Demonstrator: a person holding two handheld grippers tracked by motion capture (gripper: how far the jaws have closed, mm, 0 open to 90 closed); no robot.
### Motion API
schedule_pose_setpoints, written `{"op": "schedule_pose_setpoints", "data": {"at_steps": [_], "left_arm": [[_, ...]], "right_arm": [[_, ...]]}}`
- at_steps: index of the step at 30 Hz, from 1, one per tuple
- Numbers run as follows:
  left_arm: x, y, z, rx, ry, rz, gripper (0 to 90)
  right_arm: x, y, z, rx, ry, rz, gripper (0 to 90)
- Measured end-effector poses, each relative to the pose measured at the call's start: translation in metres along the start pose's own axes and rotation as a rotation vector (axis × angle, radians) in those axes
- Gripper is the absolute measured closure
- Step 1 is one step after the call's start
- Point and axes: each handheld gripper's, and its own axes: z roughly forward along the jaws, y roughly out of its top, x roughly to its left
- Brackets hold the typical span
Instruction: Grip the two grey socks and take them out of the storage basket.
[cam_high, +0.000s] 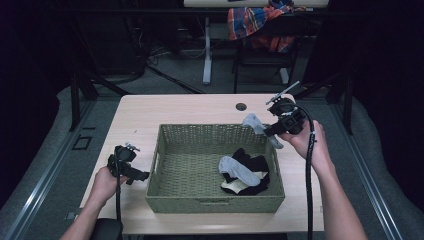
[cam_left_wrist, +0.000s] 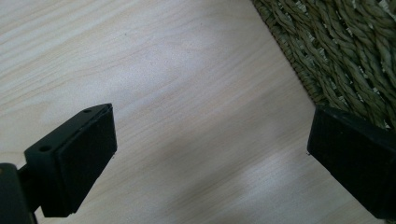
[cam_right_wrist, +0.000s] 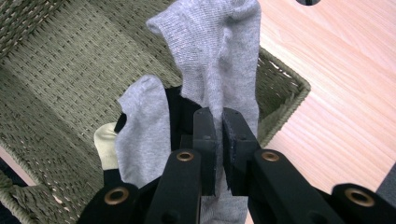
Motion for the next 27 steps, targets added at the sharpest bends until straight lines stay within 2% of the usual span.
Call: {"op": "schedule_pose_setpoints", "data": {"at_steps": [11, 14, 15, 18, 20, 27], "left_arm": [[0.0, -0.002, -0.002, -0.007, 0.002, -0.004, 1.6], [-0.001, -0.001, -0.002, -0.013, -0.001, -0.001, 1.6], [-0.001, 0.0, -0.001, -0.006, -0.003, 0.002, 1.6], [-0.001, 0.001, 0.0, -0.002, -0.003, 0.002, 1.5], [0.0, 0.001, 0.0, 0.0, -0.003, -0.001, 1.5], [-0.001, 0.0, -0.002, -0.006, -0.002, 0.0, 1.5]], "right_arm": [[-0.014, -0.01, -0.009, -0.01, -0.009, 0.039, 85.7], [-0.022, -0.015, -0.014, -0.015, -0.017, 0.052, 85.6], [-0.028, -0.018, -0.017, -0.02, -0.022, 0.072, 85.7], [-0.033, -0.02, -0.018, -0.02, -0.024, 0.081, 85.7], [-0.041, -0.025, -0.019, -0.02, -0.027, 0.106, 85.7], [-0.054, -0.034, -0.019, -0.018, -0.039, 0.145, 85.7]]}}
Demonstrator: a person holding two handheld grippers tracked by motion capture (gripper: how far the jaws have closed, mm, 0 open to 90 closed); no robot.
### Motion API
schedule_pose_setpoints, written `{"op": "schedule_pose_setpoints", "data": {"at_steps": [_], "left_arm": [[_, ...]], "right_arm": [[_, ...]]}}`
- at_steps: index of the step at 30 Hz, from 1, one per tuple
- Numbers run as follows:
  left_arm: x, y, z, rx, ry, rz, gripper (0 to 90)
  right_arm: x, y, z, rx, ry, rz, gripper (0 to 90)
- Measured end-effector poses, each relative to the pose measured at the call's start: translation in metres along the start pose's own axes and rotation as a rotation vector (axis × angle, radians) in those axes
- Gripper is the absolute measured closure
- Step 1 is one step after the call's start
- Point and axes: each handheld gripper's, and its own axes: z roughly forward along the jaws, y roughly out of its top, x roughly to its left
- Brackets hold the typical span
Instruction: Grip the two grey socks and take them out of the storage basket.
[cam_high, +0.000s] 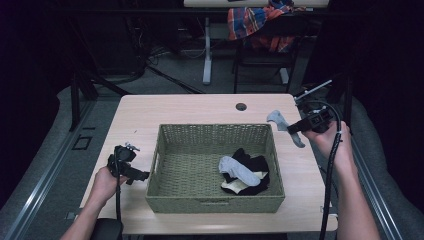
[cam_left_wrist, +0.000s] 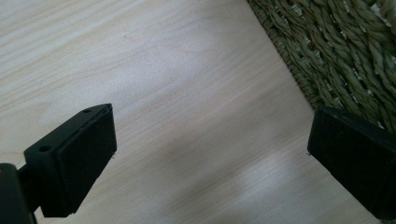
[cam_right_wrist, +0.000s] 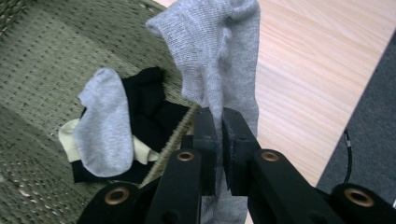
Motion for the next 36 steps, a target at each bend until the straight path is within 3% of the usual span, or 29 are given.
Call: {"op": "schedule_pose_setpoints", "data": {"at_steps": [11, 18, 36], "left_arm": [[0.001, 0.0, 0.0, 0.0, -0.005, -0.007, 0.8], [0.001, 0.0, 0.001, 0.003, -0.002, -0.004, 0.8], [0.001, 0.0, 0.001, 0.001, -0.002, -0.002, 0.9]], "right_arm": [[-0.026, -0.012, 0.003, 0.021, -0.028, 0.071, 85.7], [-0.044, -0.02, 0.019, 0.068, -0.039, 0.126, 85.8], [-0.066, -0.032, 0.049, 0.146, -0.02, 0.183, 85.8]]}}
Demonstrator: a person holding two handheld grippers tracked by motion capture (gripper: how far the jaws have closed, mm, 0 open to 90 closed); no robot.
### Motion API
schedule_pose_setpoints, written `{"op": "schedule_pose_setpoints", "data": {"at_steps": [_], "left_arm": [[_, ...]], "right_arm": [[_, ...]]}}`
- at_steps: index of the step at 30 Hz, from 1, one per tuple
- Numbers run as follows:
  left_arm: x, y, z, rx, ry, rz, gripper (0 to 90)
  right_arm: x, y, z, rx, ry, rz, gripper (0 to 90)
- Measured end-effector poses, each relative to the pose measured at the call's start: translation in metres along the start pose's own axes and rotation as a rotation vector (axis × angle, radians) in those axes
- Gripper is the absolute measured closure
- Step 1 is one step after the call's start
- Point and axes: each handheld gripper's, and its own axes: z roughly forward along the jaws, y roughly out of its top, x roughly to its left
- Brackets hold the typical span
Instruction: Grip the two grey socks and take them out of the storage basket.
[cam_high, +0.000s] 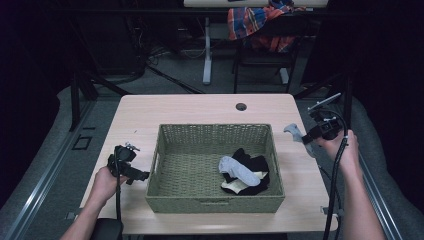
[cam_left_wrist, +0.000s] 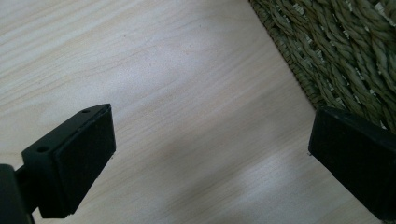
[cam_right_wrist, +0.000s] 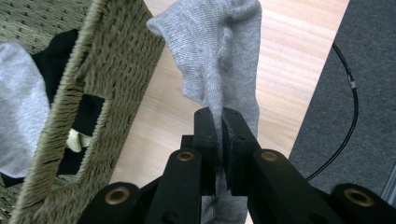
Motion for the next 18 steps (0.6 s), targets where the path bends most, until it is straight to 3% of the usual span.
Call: {"op": "schedule_pose_setpoints", "data": {"at_steps": [6, 17, 18], "left_arm": [[0.0, 0.0, 0.0, 0.0, 0.001, 0.001, 0.9], [0.0, 0.0, 0.0, 0.0, 0.001, 0.001, 0.9], [0.0, 0.0, 0.0, 0.0, 0.001, 0.001, 0.9]], "right_arm": [[0.001, 0.001, 0.016, 0.035, -0.024, 0.005, 85.8], [-0.001, 0.0, 0.036, 0.066, -0.011, 0.021, 85.8], [-0.002, 0.001, 0.036, 0.093, -0.004, 0.004, 85.8]]}}
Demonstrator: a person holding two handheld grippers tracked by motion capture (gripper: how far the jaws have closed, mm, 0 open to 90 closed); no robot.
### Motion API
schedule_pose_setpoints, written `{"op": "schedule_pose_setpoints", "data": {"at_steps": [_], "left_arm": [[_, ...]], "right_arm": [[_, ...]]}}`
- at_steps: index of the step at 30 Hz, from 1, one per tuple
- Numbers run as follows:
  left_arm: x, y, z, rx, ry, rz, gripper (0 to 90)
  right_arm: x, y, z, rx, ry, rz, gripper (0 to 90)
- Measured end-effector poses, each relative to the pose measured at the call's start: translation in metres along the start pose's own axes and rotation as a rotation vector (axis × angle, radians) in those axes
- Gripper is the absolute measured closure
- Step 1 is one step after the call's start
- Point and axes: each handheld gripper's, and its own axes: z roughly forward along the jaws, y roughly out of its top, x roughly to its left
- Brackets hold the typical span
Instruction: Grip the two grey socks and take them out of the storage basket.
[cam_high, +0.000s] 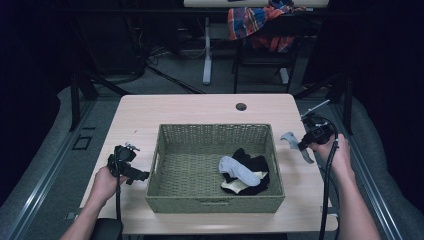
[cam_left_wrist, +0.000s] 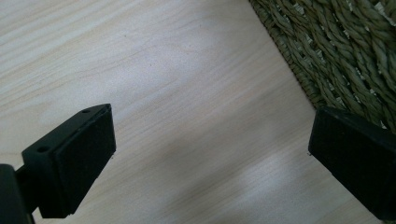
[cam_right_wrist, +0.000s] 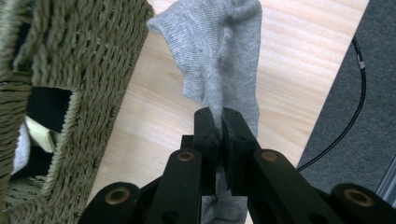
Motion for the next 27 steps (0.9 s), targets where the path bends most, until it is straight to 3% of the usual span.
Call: {"op": "schedule_pose_setpoints", "data": {"at_steps": [14, 23, 27], "left_arm": [[0.0, 0.0, 0.0, 0.001, 0.0, -0.001, 0.9], [0.0, 0.0, 0.001, 0.002, -0.001, -0.001, 1.0], [0.0, 0.0, 0.0, 0.001, 0.001, 0.0, 0.9]], "right_arm": [[-0.002, -0.001, 0.024, 0.039, 0.01, 0.025, 85.8], [-0.005, -0.001, 0.037, 0.115, 0.028, 0.004, 85.7], [-0.005, -0.002, 0.043, 0.128, 0.047, 0.016, 85.5]]}}
